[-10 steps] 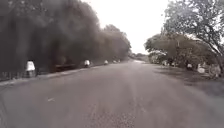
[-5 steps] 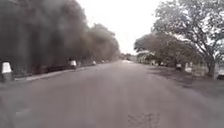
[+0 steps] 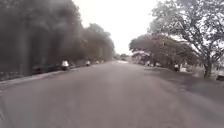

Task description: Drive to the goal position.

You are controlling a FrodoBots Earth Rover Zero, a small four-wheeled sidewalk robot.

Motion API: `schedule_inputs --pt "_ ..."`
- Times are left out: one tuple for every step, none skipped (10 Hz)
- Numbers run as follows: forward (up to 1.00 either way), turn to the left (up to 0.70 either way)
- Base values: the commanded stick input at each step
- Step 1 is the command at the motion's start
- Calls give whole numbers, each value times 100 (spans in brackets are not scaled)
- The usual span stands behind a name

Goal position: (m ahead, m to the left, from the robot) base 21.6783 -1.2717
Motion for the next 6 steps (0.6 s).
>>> schedule_inputs --pt "70 0" --pt "70 0" --pt "70 0" --pt "70 0" --pt "70 0" --pt "70 0"
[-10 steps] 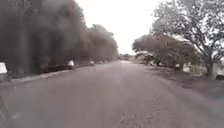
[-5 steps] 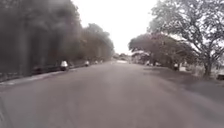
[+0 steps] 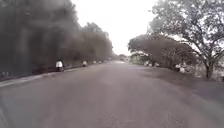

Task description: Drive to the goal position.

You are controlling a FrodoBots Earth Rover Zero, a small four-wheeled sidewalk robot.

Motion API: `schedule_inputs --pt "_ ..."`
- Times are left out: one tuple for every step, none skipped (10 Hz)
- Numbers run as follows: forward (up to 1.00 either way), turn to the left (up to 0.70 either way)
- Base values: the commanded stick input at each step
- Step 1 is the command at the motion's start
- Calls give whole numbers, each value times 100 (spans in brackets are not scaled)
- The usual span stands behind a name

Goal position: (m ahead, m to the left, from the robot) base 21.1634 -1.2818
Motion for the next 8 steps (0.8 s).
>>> schedule_inputs --pt "70 0" --pt "70 0" --pt "70 27" --pt "70 27" --pt "70 0" --pt "70 0" --pt "70 0" --pt "70 0"
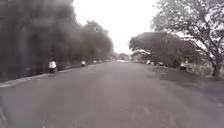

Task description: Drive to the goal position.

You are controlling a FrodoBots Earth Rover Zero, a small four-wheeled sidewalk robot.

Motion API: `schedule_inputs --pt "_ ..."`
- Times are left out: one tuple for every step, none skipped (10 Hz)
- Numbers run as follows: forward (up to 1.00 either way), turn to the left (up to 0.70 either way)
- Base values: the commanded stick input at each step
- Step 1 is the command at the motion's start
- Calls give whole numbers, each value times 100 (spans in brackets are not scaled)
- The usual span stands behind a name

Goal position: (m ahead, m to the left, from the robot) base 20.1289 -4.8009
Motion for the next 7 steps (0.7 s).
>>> schedule_inputs --pt "70 0" --pt "70 0" --pt "70 0" --pt "70 0" --pt "70 0" --pt "70 0" --pt "70 0"
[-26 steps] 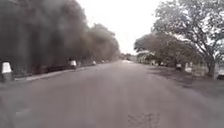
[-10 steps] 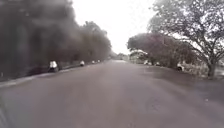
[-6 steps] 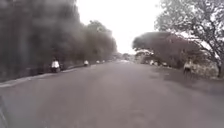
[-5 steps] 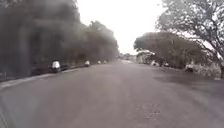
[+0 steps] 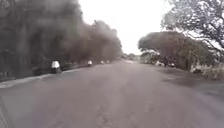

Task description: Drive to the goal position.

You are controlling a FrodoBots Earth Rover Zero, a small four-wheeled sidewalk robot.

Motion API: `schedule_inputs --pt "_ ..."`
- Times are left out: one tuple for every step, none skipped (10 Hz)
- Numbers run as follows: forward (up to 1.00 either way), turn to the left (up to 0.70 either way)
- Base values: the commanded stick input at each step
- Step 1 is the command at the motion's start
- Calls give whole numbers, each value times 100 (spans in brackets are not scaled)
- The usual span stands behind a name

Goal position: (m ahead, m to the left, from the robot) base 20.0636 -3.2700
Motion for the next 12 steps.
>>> schedule_inputs --pt "70 0" --pt "70 0" --pt "70 0" --pt "70 -22" --pt "70 -10" --pt "70 0" --pt "70 0" --pt "70 0" --pt "70 0" --pt "70 0" --pt "70 0" --pt "70 0"
